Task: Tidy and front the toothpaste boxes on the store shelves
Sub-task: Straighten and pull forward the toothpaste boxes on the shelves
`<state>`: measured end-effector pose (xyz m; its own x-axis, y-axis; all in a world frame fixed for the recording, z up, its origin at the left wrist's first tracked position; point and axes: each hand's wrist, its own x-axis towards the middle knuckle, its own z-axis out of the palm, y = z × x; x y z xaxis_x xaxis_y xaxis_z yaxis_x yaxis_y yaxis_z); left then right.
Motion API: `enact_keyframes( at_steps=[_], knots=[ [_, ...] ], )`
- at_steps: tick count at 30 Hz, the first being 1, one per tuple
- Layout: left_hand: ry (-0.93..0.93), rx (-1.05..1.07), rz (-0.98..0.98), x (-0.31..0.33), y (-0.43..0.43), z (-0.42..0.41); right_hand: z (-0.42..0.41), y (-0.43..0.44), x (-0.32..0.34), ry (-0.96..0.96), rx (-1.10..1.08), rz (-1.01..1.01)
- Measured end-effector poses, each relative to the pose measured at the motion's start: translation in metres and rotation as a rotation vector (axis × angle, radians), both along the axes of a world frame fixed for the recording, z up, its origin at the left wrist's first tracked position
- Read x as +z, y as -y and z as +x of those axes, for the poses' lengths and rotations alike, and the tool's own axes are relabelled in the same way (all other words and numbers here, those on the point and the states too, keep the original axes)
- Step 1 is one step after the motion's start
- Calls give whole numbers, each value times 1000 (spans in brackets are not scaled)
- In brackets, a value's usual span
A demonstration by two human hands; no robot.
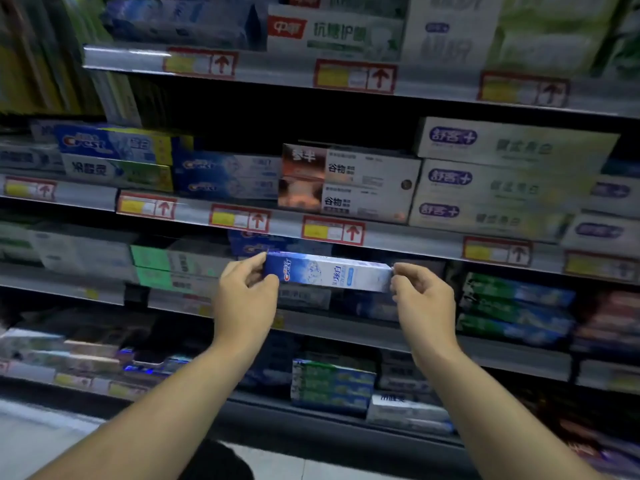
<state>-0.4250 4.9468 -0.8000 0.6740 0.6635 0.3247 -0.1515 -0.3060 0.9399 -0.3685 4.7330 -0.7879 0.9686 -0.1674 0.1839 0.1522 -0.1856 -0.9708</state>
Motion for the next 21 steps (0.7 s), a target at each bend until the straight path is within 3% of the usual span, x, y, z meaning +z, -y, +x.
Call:
enact_keyframes(
  at_steps=[9, 21],
  knots=[
    [-141, -131, 32, -48, 54, 40, 31, 56, -38, -48, -124, -60],
    [-240, -129, 47, -64, 89, 94, 69, 77, -57, -97, -214, -134]
  ],
)
